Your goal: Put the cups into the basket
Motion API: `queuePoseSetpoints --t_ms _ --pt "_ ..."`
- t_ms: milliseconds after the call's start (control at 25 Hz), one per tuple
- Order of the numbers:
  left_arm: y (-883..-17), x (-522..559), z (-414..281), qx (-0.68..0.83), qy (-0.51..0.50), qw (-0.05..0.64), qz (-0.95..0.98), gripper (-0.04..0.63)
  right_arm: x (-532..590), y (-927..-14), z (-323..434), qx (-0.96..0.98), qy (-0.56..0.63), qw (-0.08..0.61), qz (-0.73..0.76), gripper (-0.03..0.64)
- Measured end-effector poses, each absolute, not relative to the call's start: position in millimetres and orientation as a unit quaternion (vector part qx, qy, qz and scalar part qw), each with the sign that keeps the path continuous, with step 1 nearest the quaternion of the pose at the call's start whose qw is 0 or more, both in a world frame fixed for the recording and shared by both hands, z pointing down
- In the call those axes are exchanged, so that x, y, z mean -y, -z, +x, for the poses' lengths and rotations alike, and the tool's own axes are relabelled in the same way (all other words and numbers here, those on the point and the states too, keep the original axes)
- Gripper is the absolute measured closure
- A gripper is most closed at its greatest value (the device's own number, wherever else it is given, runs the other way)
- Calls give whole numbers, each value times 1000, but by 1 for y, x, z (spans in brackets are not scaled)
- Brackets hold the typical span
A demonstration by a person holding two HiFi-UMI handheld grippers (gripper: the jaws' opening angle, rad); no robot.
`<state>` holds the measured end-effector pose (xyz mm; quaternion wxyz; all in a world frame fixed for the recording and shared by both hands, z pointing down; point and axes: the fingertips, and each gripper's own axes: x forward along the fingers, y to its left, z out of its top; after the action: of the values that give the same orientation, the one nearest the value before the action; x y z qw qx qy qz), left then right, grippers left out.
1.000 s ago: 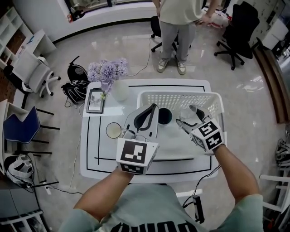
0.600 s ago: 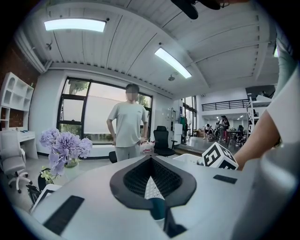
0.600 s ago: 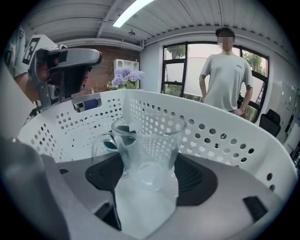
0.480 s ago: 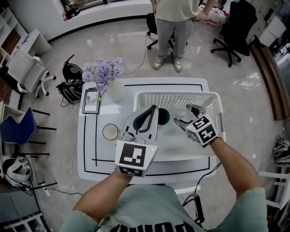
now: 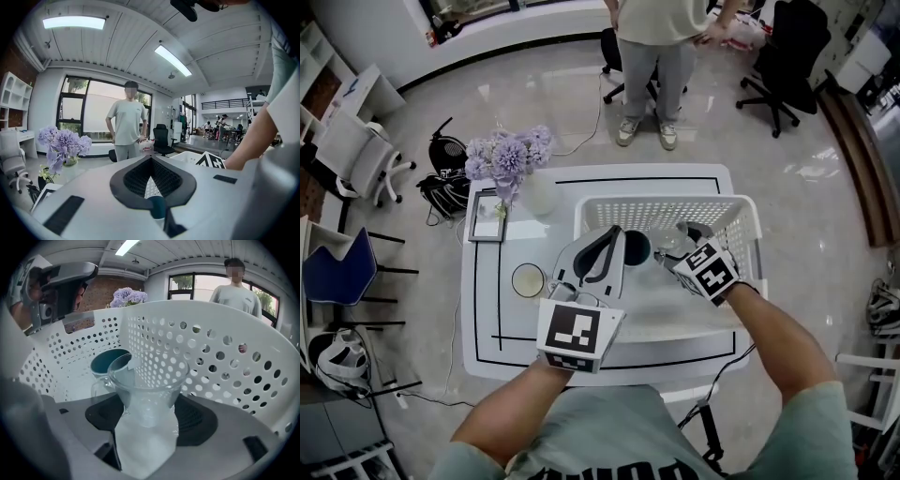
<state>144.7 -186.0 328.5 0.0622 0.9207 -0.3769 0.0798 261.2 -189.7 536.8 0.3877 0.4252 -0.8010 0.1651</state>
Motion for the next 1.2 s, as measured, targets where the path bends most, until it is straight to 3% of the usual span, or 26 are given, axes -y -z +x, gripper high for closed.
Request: queuePoseSetpoints --t_ms 1200 --pt "-333 184 153 368 -84 60 924 592 169 -595 272 773 -229 446 389 285"
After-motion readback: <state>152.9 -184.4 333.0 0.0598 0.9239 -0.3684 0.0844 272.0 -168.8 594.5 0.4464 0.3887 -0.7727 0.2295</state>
